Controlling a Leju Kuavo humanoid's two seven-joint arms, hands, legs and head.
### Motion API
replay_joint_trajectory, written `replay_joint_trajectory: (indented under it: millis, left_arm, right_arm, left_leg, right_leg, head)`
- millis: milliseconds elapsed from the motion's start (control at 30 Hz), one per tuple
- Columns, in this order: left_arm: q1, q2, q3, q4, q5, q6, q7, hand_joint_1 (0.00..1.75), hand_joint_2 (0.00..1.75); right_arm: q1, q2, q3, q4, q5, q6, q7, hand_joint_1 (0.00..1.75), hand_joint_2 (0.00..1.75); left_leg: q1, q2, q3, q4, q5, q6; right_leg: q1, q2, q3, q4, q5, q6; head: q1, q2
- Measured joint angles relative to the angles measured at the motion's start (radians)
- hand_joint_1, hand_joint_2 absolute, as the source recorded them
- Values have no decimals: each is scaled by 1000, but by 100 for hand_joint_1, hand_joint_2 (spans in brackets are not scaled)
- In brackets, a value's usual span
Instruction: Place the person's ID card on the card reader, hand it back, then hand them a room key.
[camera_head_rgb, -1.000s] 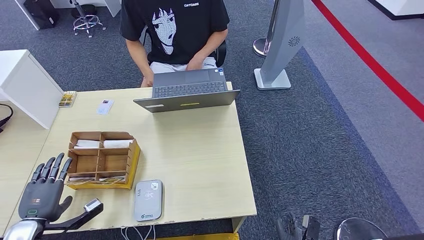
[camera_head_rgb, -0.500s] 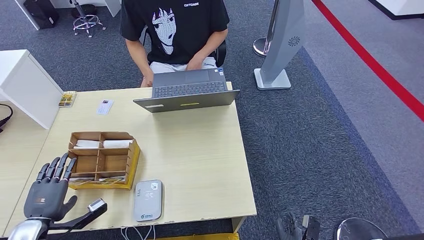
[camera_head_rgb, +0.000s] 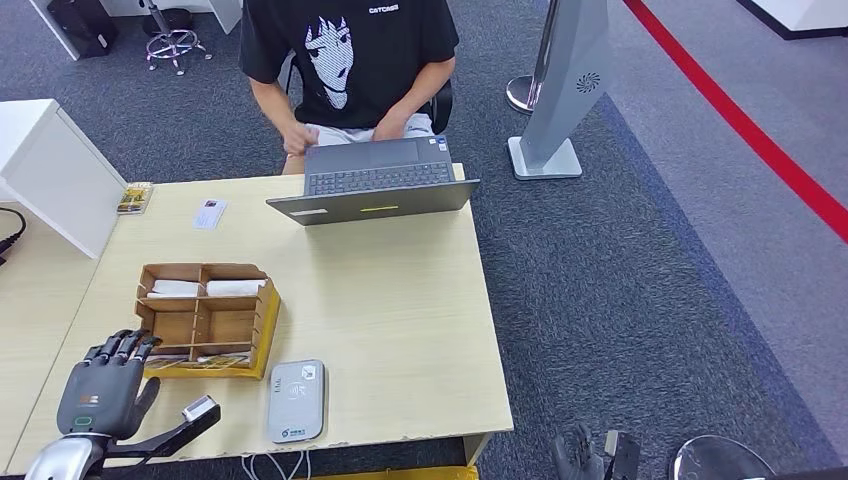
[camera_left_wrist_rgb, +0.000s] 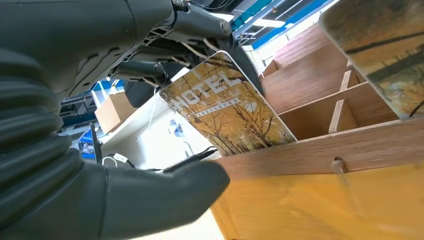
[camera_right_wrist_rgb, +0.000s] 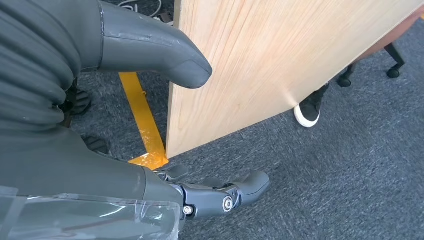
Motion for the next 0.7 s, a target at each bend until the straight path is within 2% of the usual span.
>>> replay_joint_trajectory:
  millis: [467,600,700]
  left_arm:
    - [6,18,0,-51,1,1,0,175,175]
    - [-14,44,0,-155,3,-24,0,175,175]
    - [-73,74,0,-237,6,-70,0,175,175]
  right_arm:
    - [0,0,0,0,2,-5,0,0,175]
    - [0,0,0,0,-1,-3,0,0,175]
    - [-2,0,0,0,-1,-2,1,0,175]
  left_leg:
    - [0,0,0,0,0,0]
    - [0,0,0,0,0,0]
    - [0,-1,0,0,1,0]
  right_leg:
    - [0,0,0,0,0,0]
    - [0,-1,0,0,0,0]
    - [0,-1,0,0,1,0]
  head:
    - [0,0]
    - [0,0]
    - [0,0]
